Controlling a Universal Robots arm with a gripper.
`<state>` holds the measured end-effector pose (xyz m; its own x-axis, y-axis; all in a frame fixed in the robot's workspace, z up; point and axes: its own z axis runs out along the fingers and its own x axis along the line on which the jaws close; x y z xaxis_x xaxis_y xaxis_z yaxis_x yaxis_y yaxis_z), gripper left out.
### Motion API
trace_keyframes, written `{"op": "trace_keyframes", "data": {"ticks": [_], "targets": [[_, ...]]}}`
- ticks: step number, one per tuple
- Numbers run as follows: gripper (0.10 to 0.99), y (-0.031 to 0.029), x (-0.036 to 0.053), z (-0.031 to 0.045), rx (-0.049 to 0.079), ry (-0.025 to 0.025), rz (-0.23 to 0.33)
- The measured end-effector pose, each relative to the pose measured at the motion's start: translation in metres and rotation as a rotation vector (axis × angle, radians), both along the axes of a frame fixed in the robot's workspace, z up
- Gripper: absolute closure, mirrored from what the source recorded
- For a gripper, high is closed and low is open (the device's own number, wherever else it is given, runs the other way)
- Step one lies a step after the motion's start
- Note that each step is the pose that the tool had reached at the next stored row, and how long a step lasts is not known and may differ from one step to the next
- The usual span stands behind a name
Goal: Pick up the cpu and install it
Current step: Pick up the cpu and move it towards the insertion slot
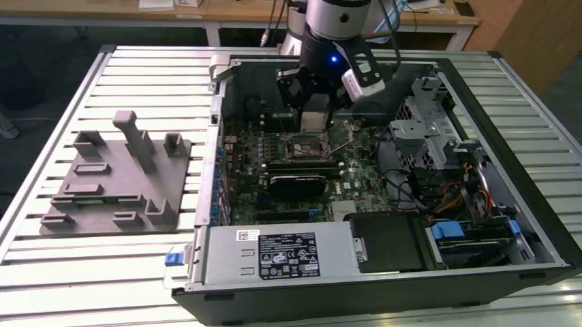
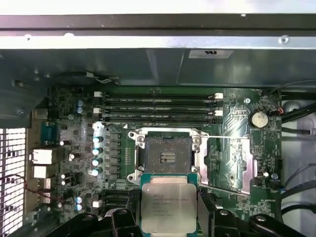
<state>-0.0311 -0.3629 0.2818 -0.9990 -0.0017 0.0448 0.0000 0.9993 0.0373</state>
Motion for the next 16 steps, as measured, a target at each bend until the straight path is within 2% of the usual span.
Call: {"op": "trace_keyframes", "data": {"ticks": [5,16], "targets": [[0.545,0.0002,0.0,-0.0074,0.0,-0.0062,0.003],[0.545,0.0004,0.0,-0.0213,0.0,-0.0248,0.008]]}}
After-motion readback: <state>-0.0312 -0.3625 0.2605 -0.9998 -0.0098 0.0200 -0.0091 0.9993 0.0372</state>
